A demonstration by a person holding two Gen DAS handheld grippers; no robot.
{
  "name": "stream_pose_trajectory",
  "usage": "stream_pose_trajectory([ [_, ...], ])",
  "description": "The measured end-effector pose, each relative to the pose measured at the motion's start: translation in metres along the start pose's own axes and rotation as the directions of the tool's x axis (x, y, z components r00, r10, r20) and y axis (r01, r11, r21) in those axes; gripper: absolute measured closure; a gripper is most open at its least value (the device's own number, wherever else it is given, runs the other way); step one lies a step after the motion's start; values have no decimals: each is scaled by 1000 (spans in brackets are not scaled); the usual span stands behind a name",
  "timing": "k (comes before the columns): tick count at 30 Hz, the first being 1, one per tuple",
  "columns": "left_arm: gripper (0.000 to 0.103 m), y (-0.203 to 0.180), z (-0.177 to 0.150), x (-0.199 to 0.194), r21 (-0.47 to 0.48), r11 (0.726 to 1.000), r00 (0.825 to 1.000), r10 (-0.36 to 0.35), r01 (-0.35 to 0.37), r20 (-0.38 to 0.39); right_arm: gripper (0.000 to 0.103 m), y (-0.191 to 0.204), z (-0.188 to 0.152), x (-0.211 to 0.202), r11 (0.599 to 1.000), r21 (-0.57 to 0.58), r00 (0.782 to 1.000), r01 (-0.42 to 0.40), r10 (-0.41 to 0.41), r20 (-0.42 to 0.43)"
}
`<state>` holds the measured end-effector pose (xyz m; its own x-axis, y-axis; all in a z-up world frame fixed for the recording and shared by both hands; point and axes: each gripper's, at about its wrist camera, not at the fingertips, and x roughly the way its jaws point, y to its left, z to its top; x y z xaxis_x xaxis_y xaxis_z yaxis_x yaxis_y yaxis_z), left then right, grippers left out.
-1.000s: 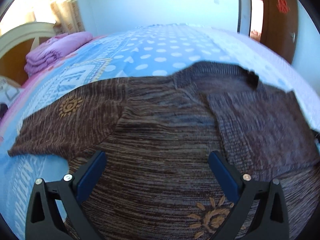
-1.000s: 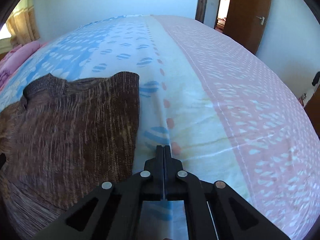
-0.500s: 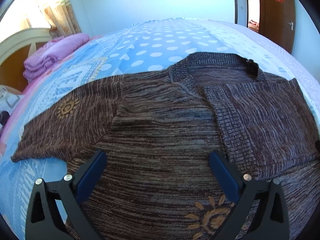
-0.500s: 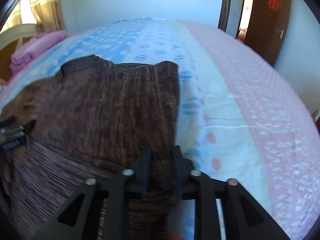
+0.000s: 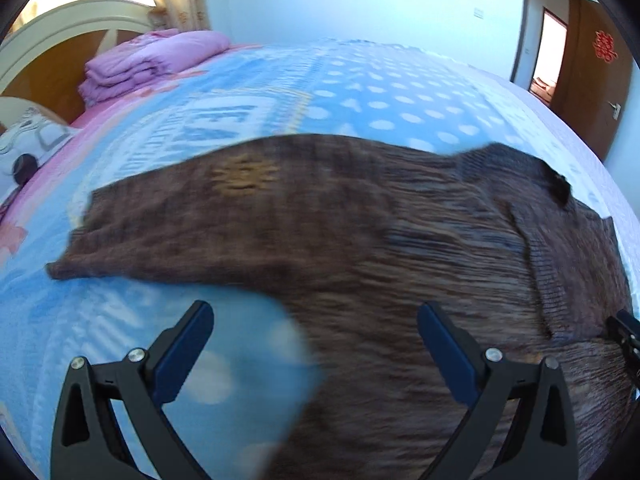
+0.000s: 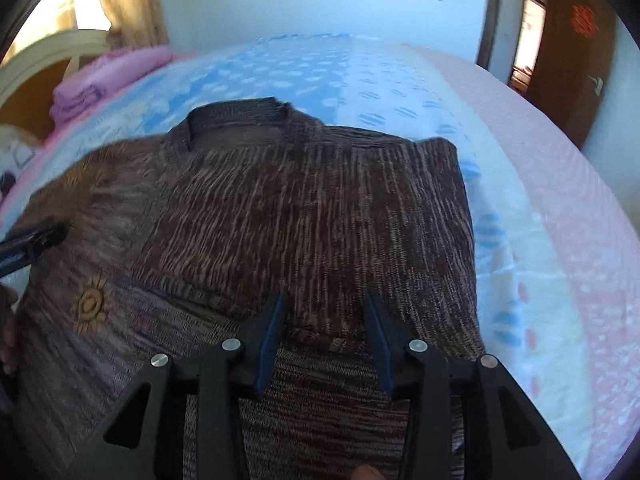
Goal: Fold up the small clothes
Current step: 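Grasp the sweater sleeve nearest the left tool with the left tool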
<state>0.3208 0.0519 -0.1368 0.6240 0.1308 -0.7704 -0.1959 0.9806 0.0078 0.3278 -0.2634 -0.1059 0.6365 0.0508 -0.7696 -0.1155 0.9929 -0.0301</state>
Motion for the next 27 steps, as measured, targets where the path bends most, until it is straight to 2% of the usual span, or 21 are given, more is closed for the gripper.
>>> stream_pose_trajectory([
  [3,0,32,1,-1,-15,999,999,45,-45,-2,54,-3,-8,-5,1000,10,1000,-3,3,21],
  [6,0,68,4,7,-22,991,991,128,-129,-24,52,-5,-10,-4,1000,18,999,-11,10,31],
  [7,0,83,5,11,-42,987,987,154,-156,-38,52,-4,-11,-4,1000,16,999,-8,8,31],
  [11,0,138,8,19,-188,967,983,158,-173,-91,46,-3,-9,-5,1000,10,999,15,-16,35],
  [15,1,181,2,26,-377,922,992,52,-93,-118,43,-5,-9,-4,1000,22,999,18,-18,35],
  [19,4,197,5,25,-475,880,999,-32,8,-43,41,-4,-9,-4,999,18,999,31,-31,38],
  [21,6,205,5,26,-536,843,998,-56,48,1,39,-4,-9,-4,999,17,998,43,-43,39],
  [23,9,207,6,28,-571,818,997,-70,74,30,36,-4,-9,-4,999,19,998,49,-50,40],
  [27,32,214,10,33,-602,792,995,-75,103,71,35,-5,-9,-4,998,24,998,51,-52,40],
])
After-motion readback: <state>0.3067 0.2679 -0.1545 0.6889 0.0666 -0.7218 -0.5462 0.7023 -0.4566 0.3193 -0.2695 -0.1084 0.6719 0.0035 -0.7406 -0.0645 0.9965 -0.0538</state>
